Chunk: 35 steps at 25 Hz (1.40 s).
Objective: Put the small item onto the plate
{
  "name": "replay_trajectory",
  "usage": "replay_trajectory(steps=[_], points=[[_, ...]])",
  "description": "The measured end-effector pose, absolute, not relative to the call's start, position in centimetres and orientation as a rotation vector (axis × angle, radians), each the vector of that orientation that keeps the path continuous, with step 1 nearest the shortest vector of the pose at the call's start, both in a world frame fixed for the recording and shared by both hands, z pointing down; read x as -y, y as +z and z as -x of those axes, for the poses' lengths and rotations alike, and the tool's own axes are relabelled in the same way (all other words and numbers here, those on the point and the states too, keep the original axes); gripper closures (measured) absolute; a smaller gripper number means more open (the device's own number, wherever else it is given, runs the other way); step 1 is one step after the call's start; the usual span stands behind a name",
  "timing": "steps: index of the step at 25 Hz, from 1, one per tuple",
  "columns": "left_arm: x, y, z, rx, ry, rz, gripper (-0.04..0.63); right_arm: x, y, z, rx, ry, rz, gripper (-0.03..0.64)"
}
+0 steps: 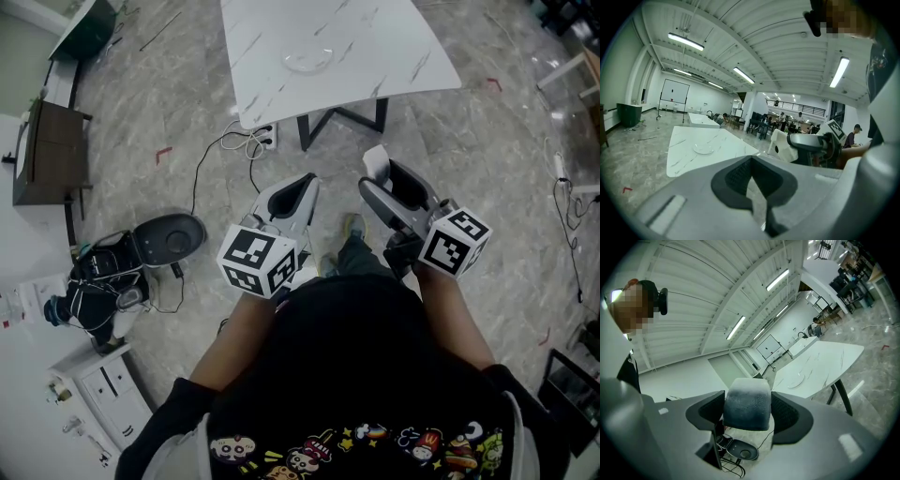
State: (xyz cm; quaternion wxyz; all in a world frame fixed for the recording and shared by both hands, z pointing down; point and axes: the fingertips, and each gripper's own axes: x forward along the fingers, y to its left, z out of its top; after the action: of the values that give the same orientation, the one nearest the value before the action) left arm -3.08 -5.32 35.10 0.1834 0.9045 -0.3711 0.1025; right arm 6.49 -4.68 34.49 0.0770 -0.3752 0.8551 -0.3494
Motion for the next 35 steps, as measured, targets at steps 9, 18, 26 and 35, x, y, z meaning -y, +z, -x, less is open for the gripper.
replay_trajectory(steps=[9,18,26,35], points=[[9.3,36.3,-0.7,1.108,0.302,-2.483,0.595,9.7,35.5,-9.9,-2.595,-1.094,1.039,0.282],[10.7,37.9,-2.7,1.139,0.333,-2.439,0.595,12.3,36.9,-11.5,-2.607,-1.126,0.974,0.282],[11.7,37.8,-2.7,1.142,0.332,-2.456,0.595,12.7,37.2,-11.7,-2.625,-1.12,0.981,0.282],[15.9,38.0,-1.2,1.112,0.293,-2.473,0.595,16.0,37.6,-9.7,-2.677,-1.112,1.022,0.282]])
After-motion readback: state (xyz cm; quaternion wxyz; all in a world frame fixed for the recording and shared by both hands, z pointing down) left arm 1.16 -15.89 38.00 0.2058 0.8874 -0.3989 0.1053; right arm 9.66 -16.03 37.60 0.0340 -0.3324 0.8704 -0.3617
